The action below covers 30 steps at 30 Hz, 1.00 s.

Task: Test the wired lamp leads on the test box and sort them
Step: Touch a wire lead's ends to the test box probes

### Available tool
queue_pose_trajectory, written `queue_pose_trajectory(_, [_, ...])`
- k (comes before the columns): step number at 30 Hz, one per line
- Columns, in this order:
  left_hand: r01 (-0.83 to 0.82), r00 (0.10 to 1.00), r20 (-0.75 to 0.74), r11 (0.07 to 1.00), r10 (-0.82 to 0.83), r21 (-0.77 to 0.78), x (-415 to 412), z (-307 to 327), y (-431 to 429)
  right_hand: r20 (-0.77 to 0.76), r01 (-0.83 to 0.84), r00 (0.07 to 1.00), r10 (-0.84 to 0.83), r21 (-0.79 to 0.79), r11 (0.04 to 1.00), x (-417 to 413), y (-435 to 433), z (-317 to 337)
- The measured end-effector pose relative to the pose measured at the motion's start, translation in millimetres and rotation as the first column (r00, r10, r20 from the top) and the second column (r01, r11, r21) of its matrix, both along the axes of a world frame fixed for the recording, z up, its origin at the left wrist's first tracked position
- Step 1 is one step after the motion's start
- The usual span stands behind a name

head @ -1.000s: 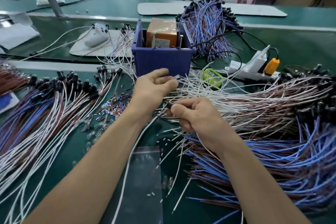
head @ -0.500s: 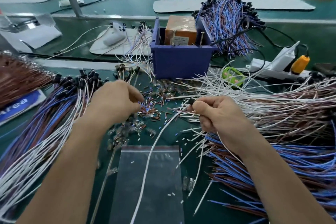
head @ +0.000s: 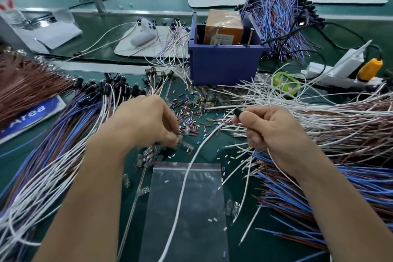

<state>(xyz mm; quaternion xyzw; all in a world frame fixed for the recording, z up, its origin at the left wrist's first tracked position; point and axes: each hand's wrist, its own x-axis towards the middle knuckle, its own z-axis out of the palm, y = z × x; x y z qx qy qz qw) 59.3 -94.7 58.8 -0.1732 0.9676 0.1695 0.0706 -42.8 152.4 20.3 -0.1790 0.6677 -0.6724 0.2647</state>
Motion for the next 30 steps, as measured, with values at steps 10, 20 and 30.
queue_pose_trajectory(10, [0.002, 0.802, -0.540, 0.904, 0.254, 0.427, -5, -1, 23, -0.048, -0.045, 0.998, 0.043, -0.040, 0.998, 0, 0, -2])
queue_pose_trajectory(20, [0.318, 0.784, -0.564, 0.612, 0.260, 0.724, -13, -3, 74, 0.111, -0.116, 0.983, 0.143, -0.221, 0.968, -3, 11, 2])
queue_pose_trajectory(30, [0.363, 0.718, -0.679, 0.749, 0.154, 0.554, -8, -3, 82, 0.190, -0.151, 0.957, 0.217, -0.312, 0.938, -5, 14, 4])
